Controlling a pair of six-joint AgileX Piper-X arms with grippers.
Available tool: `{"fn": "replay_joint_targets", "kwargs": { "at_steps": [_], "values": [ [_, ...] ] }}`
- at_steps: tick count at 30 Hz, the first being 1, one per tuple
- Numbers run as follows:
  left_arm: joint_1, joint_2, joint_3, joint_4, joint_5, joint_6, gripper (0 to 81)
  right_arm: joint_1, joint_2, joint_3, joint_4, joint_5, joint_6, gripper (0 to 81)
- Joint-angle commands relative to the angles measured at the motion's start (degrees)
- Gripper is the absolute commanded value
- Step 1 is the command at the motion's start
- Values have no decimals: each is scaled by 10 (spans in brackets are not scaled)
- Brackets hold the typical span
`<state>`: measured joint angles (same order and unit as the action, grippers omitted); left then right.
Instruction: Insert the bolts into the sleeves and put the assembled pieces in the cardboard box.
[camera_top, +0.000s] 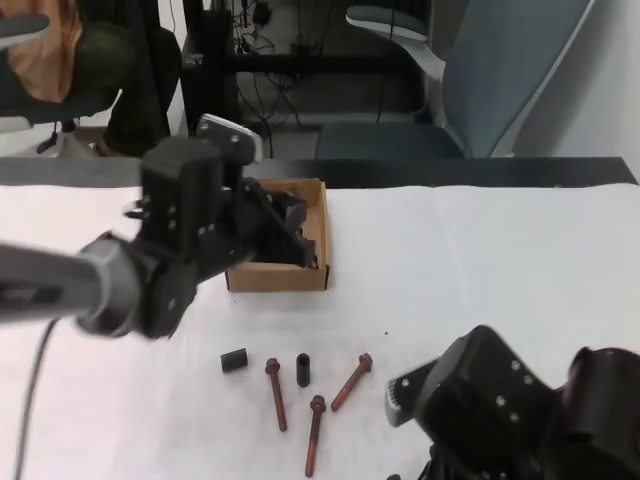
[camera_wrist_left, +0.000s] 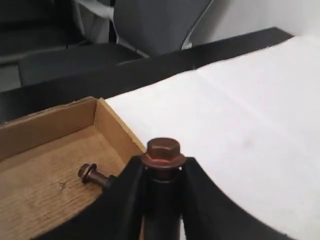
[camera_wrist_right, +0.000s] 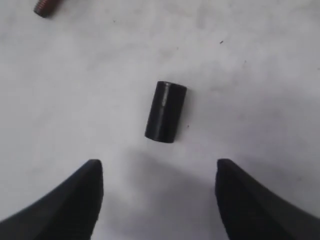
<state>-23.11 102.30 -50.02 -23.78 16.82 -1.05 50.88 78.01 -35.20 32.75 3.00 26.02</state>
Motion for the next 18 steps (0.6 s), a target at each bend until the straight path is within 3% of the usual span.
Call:
{"fn": "replay_joint_targets", "kwargs": {
  "at_steps": [1, 8, 12, 15, 18],
  "values": [
    [7, 48, -65, 26, 2, 6, 18, -2, 18, -2, -20, -5, -10, 605],
    [31, 126, -153, 53, -5, 11, 18, -19, 46, -2, -56, 10, -22, 571],
    [46, 141, -172, 55, -24, 30, 18, -35, 75, -2, -55, 10, -39, 344],
    [57, 142, -173, 55, 9, 47, 3, -43, 101, -2, -61, 4, -55, 11],
    [66, 127, -173, 63, 107, 30, 174, -42, 109, -2, -64, 0, -56, 6]
  ]
}}
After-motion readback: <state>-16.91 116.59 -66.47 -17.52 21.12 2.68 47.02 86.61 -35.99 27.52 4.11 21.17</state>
